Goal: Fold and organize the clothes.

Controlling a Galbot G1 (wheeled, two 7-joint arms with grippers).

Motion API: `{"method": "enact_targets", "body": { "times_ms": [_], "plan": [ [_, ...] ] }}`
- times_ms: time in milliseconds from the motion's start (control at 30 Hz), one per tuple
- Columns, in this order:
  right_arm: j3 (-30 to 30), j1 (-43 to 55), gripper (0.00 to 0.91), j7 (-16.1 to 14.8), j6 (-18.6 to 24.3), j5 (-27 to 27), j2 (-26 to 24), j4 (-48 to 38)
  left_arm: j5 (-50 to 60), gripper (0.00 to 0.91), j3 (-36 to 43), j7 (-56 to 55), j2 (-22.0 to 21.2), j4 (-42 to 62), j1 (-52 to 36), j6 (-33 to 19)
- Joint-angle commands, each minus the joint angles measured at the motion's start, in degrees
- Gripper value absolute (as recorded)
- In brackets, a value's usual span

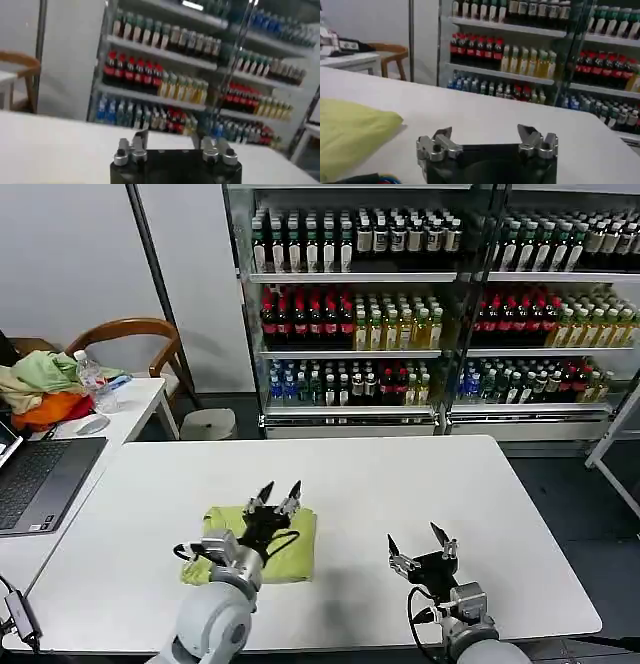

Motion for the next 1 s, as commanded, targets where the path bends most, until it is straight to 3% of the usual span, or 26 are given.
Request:
{"method": "enact_targets", "body": {
  "times_ms": [33,67,233,400,633,1000],
  "plan": [
    [-5.1,9.8,0.907,-3.0,-1.6,8.0,4.7,-6.1,16.2,0.907,-22.7,15.8,10.5,4.5,8.7,-18.2],
    [-6.1,10.6,0.907,-2.6,-3.2,11.8,5.6,-6.8,15.9,0.907,-24.2,15.7,10.8,4.8,10.5,-18.2],
    [-12.0,15.2,0.907,-1.2,-9.1,20.4,9.4,-11.0,15.3,0.907,-25.6,15.4,10.2,5.1,13.8,-20.1],
    [-16.0,17.9,0.907,-0.2,-9.9,28.2,11.2,-14.6,15.4,0.907,-24.7,15.4,9.0,5.5,13.1,-20.0],
    [-18.3,20.2,0.907,-0.6,-9.9,32.5,12.3,-17.7,16.0,0.907,-23.9,15.4,8.2,6.5,12.7,-19.9],
    [-17.0,21.4,0.907,0.1,-9.9,36.1,12.2,-20.3,16.6,0.907,-23.3,15.4,7.4,7.0,13.2,-20.2]
  ]
}}
